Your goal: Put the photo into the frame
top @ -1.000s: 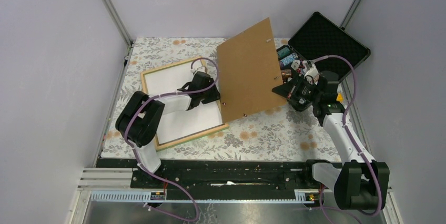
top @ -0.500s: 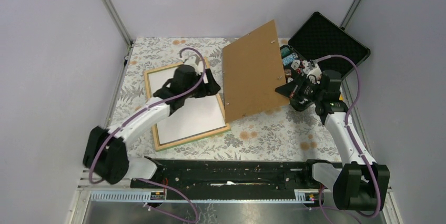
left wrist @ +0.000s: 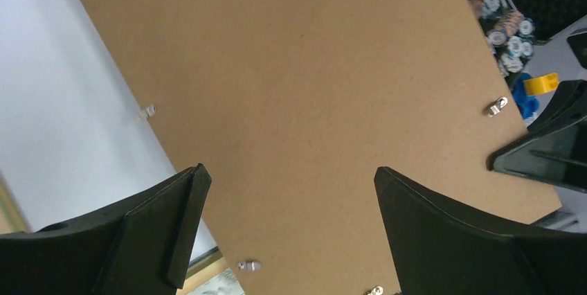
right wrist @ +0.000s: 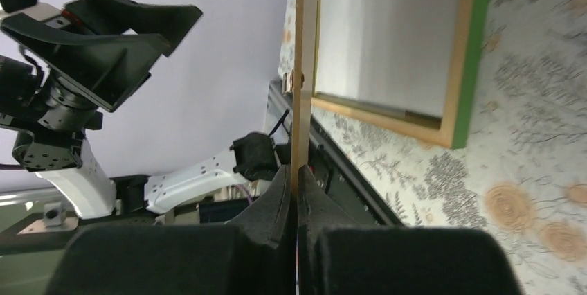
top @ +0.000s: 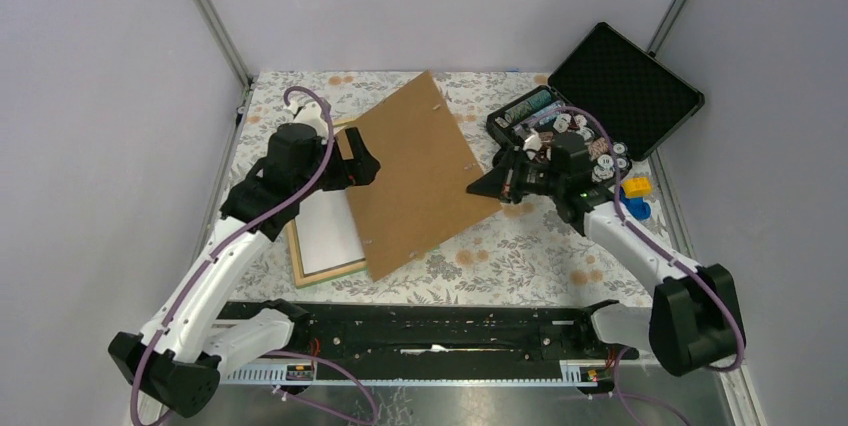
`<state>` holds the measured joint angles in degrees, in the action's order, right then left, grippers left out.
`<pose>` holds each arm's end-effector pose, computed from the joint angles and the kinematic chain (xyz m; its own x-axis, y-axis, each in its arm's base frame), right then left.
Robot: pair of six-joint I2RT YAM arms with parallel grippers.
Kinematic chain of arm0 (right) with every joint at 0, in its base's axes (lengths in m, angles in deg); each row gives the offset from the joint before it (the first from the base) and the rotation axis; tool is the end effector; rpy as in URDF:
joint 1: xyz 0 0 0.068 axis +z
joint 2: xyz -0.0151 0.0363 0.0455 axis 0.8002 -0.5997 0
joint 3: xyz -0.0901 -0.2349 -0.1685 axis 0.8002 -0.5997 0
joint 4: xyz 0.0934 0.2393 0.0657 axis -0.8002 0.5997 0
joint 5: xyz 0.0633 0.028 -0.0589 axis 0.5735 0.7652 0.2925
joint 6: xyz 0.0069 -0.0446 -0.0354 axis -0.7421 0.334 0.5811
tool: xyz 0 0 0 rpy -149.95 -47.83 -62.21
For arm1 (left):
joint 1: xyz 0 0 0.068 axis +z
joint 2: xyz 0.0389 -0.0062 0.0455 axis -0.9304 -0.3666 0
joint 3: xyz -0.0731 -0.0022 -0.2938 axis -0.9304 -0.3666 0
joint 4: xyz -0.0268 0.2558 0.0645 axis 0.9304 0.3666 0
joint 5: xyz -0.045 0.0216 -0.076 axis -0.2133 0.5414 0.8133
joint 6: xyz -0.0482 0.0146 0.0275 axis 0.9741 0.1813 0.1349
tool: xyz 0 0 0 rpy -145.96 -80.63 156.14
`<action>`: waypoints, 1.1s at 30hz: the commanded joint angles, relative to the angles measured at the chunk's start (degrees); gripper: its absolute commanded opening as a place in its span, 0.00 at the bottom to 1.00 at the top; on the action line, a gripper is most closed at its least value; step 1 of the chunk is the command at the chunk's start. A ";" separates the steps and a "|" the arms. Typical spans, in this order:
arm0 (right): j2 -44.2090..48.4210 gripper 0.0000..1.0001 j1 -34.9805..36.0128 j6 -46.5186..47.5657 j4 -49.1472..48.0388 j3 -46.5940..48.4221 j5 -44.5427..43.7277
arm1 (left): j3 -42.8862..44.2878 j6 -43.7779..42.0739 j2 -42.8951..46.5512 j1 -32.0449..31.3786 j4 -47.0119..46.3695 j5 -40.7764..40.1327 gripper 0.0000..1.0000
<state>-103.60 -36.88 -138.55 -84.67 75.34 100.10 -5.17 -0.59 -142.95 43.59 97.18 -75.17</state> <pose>0.2407 0.1014 0.3001 -0.8518 0.3048 -0.4260 -0.3201 0.3407 0.8840 0.1871 -0.0880 0.3822 -0.6067 -0.2521 -0.7539 0.1677 0.8864 -0.4314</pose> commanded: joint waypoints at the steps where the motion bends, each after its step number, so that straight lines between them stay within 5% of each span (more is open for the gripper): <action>1: -4.17 0.00 5.12 -6.61 -9.97 2.33 -0.95 | 3.25 -3.32 3.25 0.10 8.90 -7.30 0.99; 12: -15.59 0.00 16.13 -8.26 -18.40 5.65 -8.76 | 3.48 -1.55 3.48 1.67 12.03 -12.10 0.99; 27: -26.48 0.00 20.62 -8.77 -36.20 4.59 -15.71 | 2.42 1.58 0.96 3.75 9.85 -13.88 0.99; 33: -31.59 0.00 21.19 -11.66 -43.56 4.96 -13.50 | 1.61 3.66 -3.11 16.10 7.13 -4.98 0.99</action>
<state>-133.54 -16.66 -148.51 -115.88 77.96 85.61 -4.01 0.98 -144.06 50.91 108.89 -85.88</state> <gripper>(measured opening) 0.032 0.987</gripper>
